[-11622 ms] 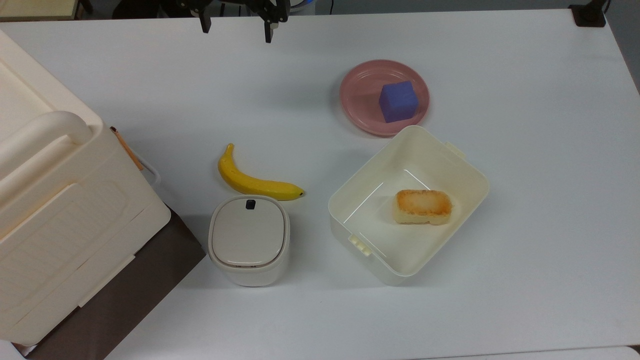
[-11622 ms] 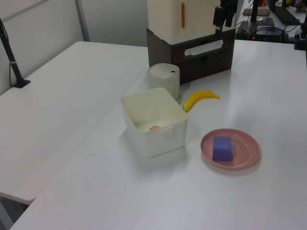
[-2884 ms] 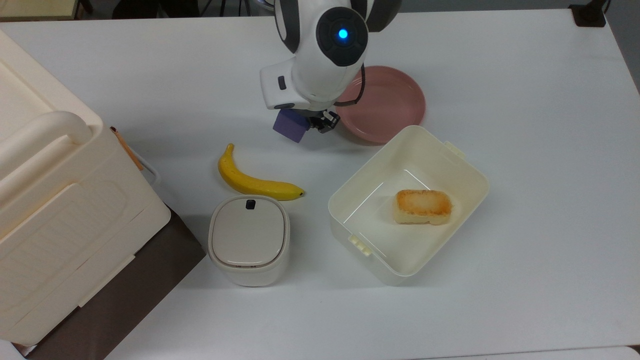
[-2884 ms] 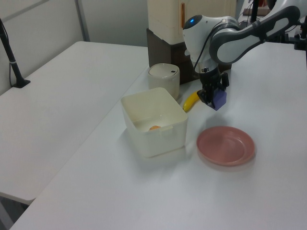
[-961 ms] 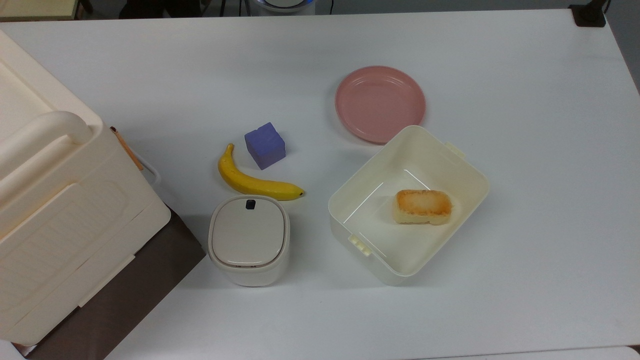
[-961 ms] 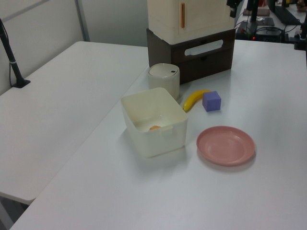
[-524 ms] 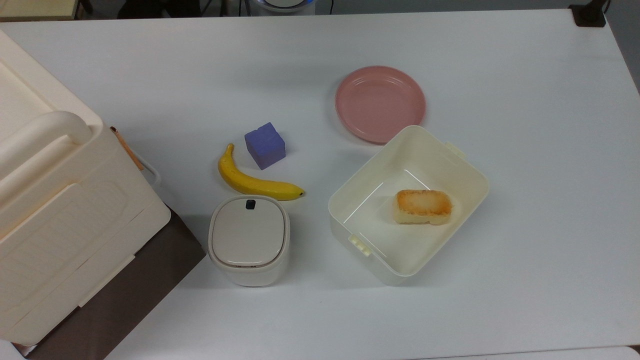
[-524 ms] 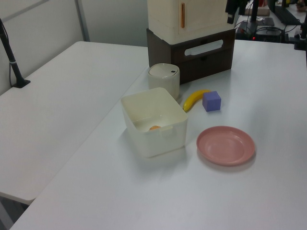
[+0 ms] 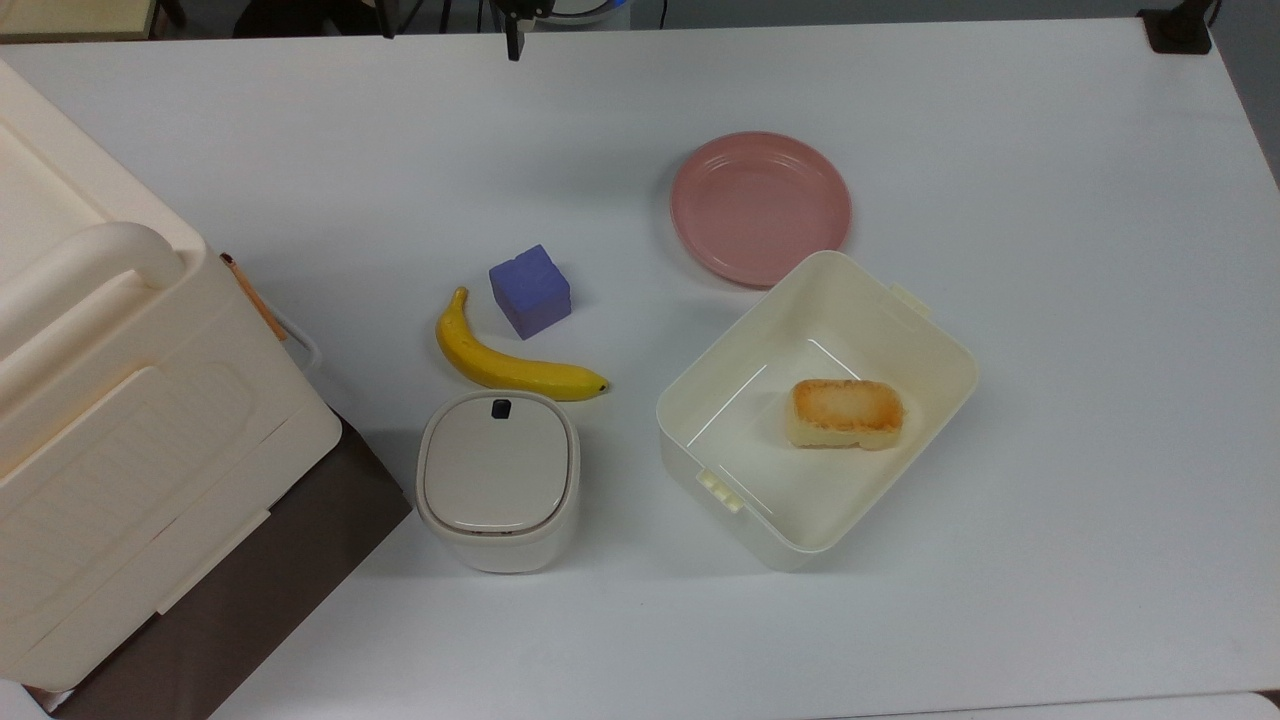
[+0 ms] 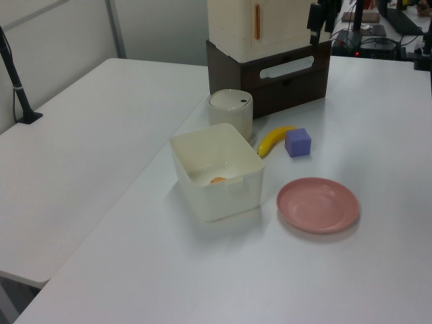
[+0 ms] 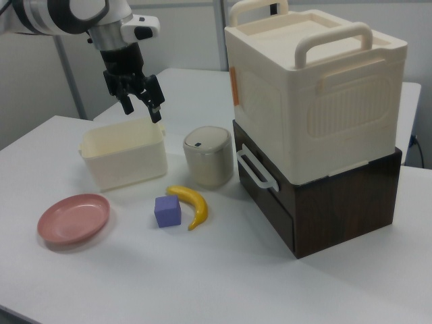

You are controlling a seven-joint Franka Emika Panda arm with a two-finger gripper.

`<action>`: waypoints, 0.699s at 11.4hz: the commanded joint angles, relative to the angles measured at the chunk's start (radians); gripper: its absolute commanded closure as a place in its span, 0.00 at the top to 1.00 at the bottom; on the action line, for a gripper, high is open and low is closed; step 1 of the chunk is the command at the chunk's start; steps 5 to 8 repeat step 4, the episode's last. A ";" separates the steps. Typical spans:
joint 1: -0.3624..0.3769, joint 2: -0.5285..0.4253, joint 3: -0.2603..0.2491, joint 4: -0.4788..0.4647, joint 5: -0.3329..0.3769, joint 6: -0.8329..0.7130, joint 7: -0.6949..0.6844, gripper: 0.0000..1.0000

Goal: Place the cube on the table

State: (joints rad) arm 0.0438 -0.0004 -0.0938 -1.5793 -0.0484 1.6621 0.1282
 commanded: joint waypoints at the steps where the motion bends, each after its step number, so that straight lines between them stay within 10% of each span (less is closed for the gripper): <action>1: 0.013 -0.004 -0.015 0.015 0.016 -0.018 0.017 1.00; 8: 0.011 -0.004 -0.015 0.015 0.016 -0.018 0.025 1.00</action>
